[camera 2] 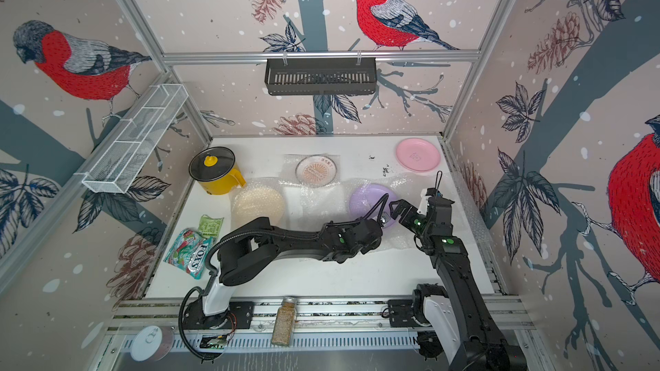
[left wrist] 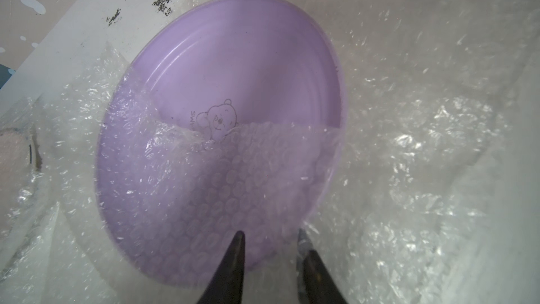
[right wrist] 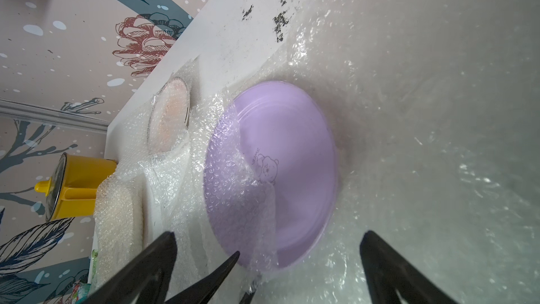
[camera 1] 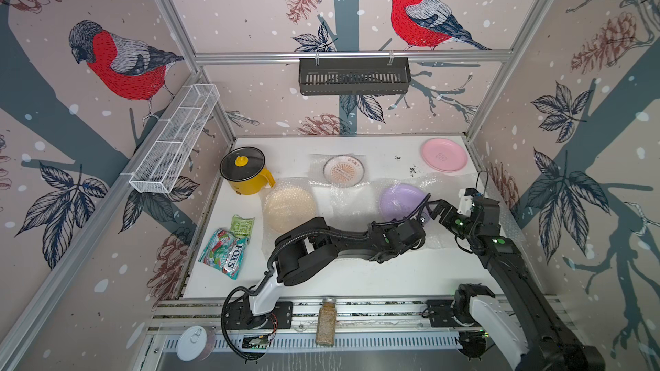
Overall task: Unpack dinner plates from bubble wrap
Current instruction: Unwrap the bubble wrap.
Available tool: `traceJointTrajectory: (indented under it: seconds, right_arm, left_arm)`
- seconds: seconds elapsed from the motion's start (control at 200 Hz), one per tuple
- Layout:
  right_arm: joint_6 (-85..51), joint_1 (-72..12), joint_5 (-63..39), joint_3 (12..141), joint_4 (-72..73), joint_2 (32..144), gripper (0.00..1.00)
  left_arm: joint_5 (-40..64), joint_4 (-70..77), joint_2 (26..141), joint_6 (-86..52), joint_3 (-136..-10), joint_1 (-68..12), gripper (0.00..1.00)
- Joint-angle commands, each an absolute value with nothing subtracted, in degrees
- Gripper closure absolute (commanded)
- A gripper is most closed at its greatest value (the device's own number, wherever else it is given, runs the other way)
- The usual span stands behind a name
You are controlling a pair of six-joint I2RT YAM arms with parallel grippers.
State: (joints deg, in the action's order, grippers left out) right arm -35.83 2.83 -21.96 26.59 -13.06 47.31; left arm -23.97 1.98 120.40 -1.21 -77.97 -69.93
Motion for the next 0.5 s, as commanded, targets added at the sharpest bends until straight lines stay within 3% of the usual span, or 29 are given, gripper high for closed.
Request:
traceJointTrajectory:
  seconds: [0.0, 0.25, 0.495]
  right_arm:
    - [-35.9, 2.9, -21.7, 25.9, -11.3, 47.8, 0.01]
    - [-35.8, 3.0, -20.7, 26.5, -8.6, 53.6, 0.01]
    - [-36.4, 3.2, -21.4, 28.4, -5.4, 60.7, 0.01]
  left_arm:
    - [-24.1, 1.1, 119.5, -1.9, -78.5, -69.8, 0.78]
    - [-26.1, 0.1, 116.4, -8.3, -77.1, -69.7, 1.0]
    - [-27.6, 1.7, 110.8, -22.3, -71.4, -67.5, 1.0]
